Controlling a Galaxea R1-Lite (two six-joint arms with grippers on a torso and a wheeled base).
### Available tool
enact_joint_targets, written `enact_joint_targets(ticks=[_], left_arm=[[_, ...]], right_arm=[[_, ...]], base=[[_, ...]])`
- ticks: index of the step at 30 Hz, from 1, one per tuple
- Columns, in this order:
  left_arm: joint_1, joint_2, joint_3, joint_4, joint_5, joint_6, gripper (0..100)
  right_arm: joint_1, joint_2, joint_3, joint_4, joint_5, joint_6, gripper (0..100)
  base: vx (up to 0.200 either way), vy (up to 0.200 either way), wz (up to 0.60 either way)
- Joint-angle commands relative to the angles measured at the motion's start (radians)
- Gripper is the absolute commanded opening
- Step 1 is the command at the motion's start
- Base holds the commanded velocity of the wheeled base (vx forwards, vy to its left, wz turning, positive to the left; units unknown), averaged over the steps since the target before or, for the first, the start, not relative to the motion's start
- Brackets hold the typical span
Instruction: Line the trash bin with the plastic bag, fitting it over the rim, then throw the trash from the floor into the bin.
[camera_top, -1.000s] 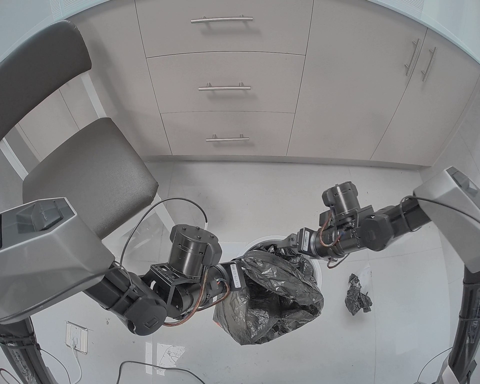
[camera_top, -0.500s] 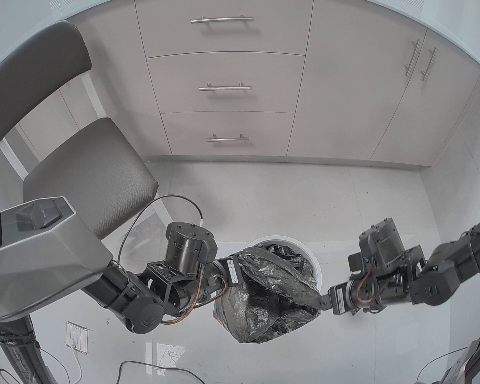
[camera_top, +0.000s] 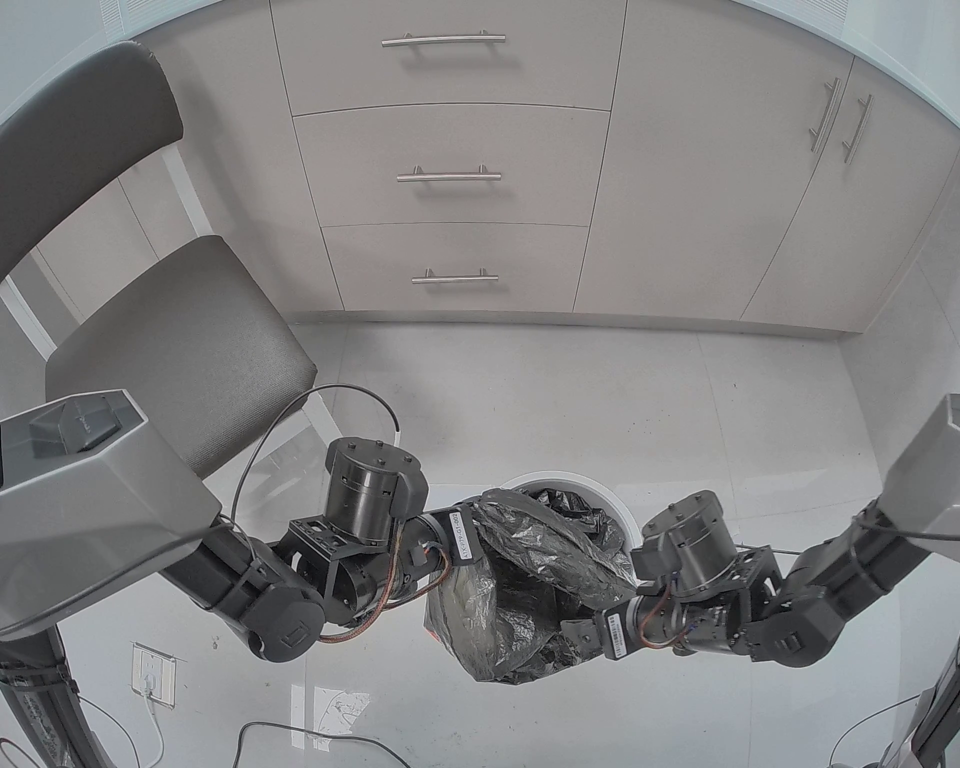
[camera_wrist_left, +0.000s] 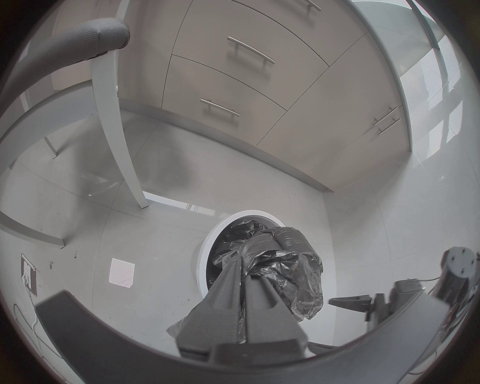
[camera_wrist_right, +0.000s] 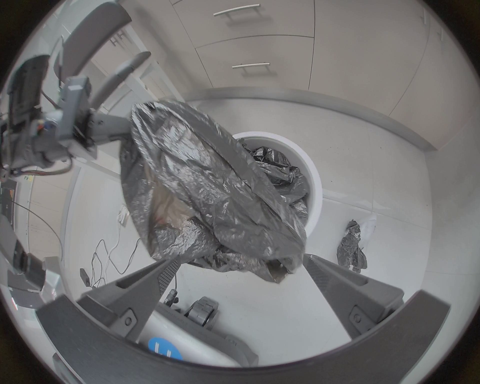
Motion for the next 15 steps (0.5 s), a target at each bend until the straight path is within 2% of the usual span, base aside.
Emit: enact_joint_targets(ticks=[1,7,15], left_arm=[[0.000,-0.006,0.002,-0.003,0.001,0.001,0],[0.000,-0.009,0.004,-0.004,0.001,0.001,0],[-0.003,-0.006,0.004,-0.006,-0.001,0.006,0]], right_arm=[[-0.005,0.208,-0.108,-0.041,-0.030,-0.007,100],[-0.035,0.250,-0.216,-0.043,-0.118,-0.006,100],[-0.066,0.230,-0.237,-0.064,-0.145,-0.006,100]], base=[[0.000,0.000,0.00],[0.000,0.000,0.00],[0.000,0.000,0.00]])
